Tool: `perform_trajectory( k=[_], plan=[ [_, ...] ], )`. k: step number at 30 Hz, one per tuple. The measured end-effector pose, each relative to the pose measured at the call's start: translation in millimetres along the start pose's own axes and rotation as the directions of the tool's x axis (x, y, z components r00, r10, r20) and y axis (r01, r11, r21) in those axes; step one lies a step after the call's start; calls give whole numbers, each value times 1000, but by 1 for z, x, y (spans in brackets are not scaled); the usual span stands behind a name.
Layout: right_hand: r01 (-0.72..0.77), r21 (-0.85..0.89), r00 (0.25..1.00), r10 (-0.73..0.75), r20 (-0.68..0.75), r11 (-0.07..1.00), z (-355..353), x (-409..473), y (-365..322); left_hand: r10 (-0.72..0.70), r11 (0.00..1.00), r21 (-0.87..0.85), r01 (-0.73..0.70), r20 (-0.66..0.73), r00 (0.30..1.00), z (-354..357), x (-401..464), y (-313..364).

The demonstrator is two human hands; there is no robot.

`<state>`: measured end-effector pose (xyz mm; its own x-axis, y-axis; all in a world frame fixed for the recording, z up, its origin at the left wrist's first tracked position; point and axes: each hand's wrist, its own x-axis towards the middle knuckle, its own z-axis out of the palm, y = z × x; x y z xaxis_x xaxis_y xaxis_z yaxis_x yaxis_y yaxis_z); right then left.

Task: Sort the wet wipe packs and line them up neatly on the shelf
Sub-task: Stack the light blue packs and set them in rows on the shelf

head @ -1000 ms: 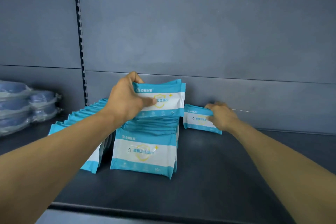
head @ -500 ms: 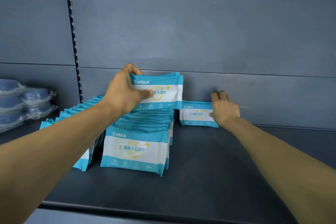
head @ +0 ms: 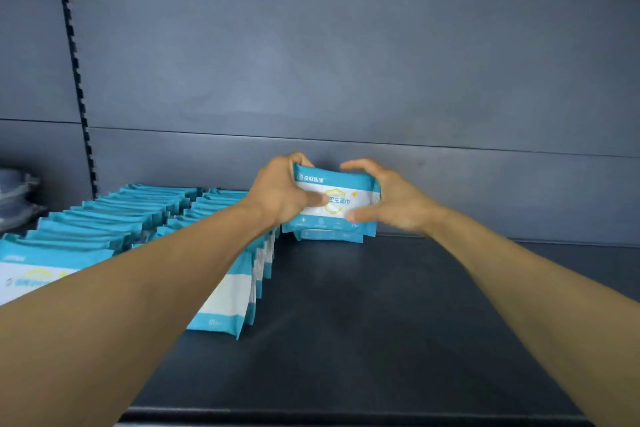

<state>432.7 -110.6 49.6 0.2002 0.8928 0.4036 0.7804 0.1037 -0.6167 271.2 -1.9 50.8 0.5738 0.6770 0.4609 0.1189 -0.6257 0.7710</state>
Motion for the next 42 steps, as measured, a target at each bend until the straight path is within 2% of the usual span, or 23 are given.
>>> perform_trajectory(
  k=[2,4,7,10,12,17,20,23,27,33,38,42],
  plan=[
    [-16,25,999,17,-44,1000,3,1,3,-10,999,41,9,20,1000,4,1,0],
    [-40,42,995,44,-90,998,6,4,8,-14,978,210,9,23,1000,1,1,1],
    [-120,-8,984,118,-132,993,13,13,16,-9,904,428,-6,34,999,-12,4,-1],
    [-230,-48,967,223,-127,972,25,22,27,-10,841,540,-20,51,999,-27,4,-6],
    [-265,-156,961,248,-119,952,35,26,35,12,810,585,-44,59,998,-34,1,-9],
    [-301,-355,951,254,-174,885,50,29,45,37,799,595,-82,88,995,-41,-6,-17],
    [-327,-379,945,287,-160,866,57,31,48,51,800,593,-92,86,995,-44,-7,-20],
    [-350,-403,934,283,-218,845,62,36,49,44,800,594,-83,80,996,-49,-9,-23],
    [-340,-454,936,251,-247,824,68,37,47,39,797,599,-77,76,996,-55,-12,-26],
    [-335,-632,941,216,-260,699,70,29,47,66,798,595,-97,75,995,-59,-18,-31],
    [-334,-670,940,187,-284,663,71,21,35,84,790,602,-119,87,993,-63,-22,-30],
    [-271,-732,959,114,-258,625,63,4,9,88,801,586,-125,92,992,-67,-27,-22]
  ],
)
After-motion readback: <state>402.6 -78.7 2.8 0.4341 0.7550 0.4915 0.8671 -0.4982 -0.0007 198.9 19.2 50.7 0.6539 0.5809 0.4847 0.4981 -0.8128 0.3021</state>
